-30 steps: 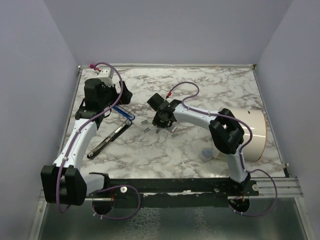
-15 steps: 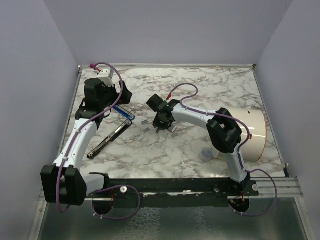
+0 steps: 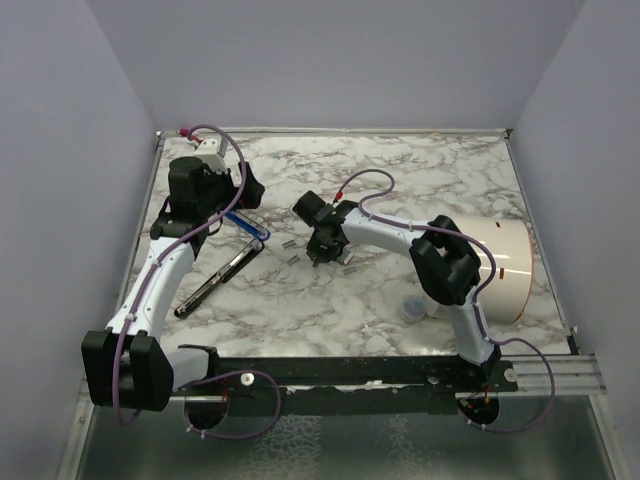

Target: Unload the staples from the stapler

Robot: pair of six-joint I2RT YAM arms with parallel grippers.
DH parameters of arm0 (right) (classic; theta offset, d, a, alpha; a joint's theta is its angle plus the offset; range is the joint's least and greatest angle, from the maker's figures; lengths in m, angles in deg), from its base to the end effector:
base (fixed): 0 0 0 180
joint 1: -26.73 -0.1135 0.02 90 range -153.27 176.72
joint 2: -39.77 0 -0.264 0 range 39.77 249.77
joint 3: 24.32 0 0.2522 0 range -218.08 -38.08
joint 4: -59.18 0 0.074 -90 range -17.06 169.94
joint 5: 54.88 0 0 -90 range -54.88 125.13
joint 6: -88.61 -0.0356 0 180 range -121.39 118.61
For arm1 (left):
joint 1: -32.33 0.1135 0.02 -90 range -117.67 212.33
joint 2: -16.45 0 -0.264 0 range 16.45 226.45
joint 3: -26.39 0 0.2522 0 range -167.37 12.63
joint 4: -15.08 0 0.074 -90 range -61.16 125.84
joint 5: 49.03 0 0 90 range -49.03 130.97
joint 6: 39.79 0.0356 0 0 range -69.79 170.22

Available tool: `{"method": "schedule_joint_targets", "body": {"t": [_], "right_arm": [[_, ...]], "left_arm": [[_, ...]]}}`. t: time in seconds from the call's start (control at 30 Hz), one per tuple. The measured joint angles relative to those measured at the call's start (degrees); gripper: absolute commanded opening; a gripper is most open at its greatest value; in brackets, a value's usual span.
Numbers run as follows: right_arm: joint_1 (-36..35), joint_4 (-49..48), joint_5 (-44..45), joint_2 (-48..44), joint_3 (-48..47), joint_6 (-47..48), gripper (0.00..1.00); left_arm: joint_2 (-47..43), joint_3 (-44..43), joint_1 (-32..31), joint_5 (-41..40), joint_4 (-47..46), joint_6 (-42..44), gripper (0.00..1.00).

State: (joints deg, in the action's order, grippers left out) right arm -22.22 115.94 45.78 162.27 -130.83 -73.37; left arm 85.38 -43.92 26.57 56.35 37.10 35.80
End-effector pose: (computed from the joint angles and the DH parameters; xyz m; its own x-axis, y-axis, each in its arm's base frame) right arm 0.2917 0.3249 0.1626 -0.8645 0.4303 -0.2597 0.3783 0.8973 0.2273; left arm 0.2762 -0.0374 0.3277 -0.4252 -0.1983 -0.8831 0.2456 0.9138 -0.3234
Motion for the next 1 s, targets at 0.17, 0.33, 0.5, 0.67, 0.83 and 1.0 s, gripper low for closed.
{"method": "schedule_joint_targets", "body": {"t": [0.17, 0.33, 0.5, 0.67, 0.83, 1.0], "right_arm": [[0.0, 0.5, 0.0, 0.3, -0.4, -0.2, 0.12], [0.0, 0.8, 0.0, 0.6, -0.9, -0.2, 0.09], [0.0, 1.2, 0.0, 0.6, -0.9, 0.2, 0.01], [0.0, 1.2, 0.0, 0.6, -0.9, 0.3, 0.01], [0.0, -0.1, 0.0, -0.9, 0.8, 0.3, 0.01], [0.0, -4.2, 0.2, -6.7, 7.1, 0.2, 0.01]], "left_arm": [[0.0, 0.0, 0.0, 0.0, 0.0, 0.0, 0.98], [0.0, 0.0, 0.0, 0.0, 0.0, 0.0, 0.98], [0.0, 0.0, 0.0, 0.0, 0.0, 0.0, 0.98], [0.0, 0.0, 0.0, 0.0, 0.0, 0.0, 0.98], [0.0, 0.0, 0.0, -0.1, 0.0, 0.0, 0.98], [0.0, 0.0, 0.0, -0.4, 0.0, 0.0, 0.98]]}}
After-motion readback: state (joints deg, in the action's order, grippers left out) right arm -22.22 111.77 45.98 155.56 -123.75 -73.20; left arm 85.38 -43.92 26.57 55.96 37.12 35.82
